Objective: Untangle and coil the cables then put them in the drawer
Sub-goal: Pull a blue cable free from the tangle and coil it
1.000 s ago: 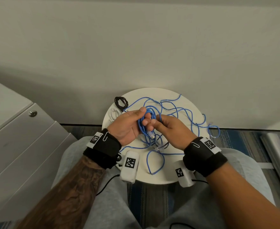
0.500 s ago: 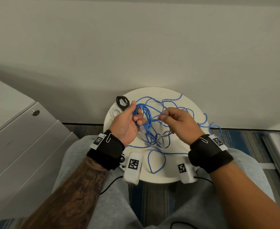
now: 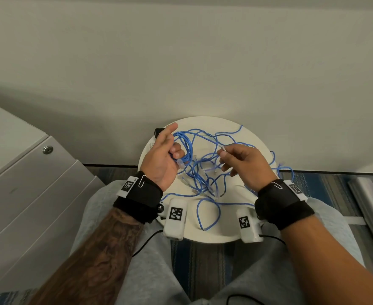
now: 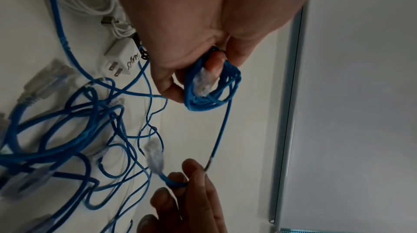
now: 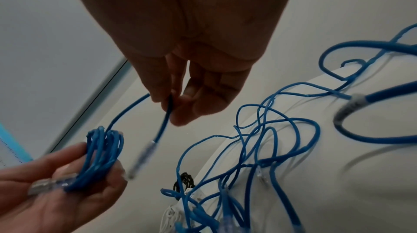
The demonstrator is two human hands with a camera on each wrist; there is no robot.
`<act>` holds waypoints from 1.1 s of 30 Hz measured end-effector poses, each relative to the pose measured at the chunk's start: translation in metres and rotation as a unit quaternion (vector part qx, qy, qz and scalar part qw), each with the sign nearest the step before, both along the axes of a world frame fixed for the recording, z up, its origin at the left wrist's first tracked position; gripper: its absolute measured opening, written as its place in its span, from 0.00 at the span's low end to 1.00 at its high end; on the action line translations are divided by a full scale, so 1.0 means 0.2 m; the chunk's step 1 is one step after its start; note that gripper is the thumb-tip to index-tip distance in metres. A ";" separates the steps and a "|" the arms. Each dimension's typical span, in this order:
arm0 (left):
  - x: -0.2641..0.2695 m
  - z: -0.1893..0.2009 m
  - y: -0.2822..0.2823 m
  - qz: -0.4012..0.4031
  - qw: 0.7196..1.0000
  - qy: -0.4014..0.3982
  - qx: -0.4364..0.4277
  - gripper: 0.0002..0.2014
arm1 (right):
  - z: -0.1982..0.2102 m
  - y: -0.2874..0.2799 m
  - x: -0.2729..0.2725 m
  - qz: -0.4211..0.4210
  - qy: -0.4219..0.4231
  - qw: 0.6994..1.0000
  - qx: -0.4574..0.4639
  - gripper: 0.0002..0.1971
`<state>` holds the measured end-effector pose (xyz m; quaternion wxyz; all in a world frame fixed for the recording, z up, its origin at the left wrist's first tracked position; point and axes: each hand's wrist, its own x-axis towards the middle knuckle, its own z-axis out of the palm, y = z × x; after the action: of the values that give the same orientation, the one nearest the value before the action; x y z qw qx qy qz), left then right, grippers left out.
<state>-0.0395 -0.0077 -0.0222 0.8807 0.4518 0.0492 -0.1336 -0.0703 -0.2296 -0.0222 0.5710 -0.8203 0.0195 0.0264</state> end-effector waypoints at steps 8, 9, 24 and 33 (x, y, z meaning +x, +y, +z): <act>-0.02 -0.02 -0.04 -0.003 1.000 0.000 0.010 0.13 | -0.02 0.04 0.02 -0.046 -0.007 0.992 0.117 0.08; -0.03 -0.02 -0.05 -0.018 1.000 0.012 -0.002 0.13 | -0.02 0.05 0.02 -0.059 -0.003 0.990 0.130 0.08; -0.09 -0.06 -0.14 -0.112 0.990 0.074 -0.054 0.15 | -0.07 0.15 0.03 -0.120 0.049 0.973 0.191 0.06; -0.08 -0.07 -0.17 -0.017 0.999 0.025 0.013 0.13 | -0.06 0.19 0.01 -0.027 0.078 0.981 0.178 0.22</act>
<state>-0.0563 -0.0409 -0.0362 0.8708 0.4605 0.0654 -0.1593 -0.0693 -0.1912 -0.0347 0.7051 -0.7002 0.0806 0.0779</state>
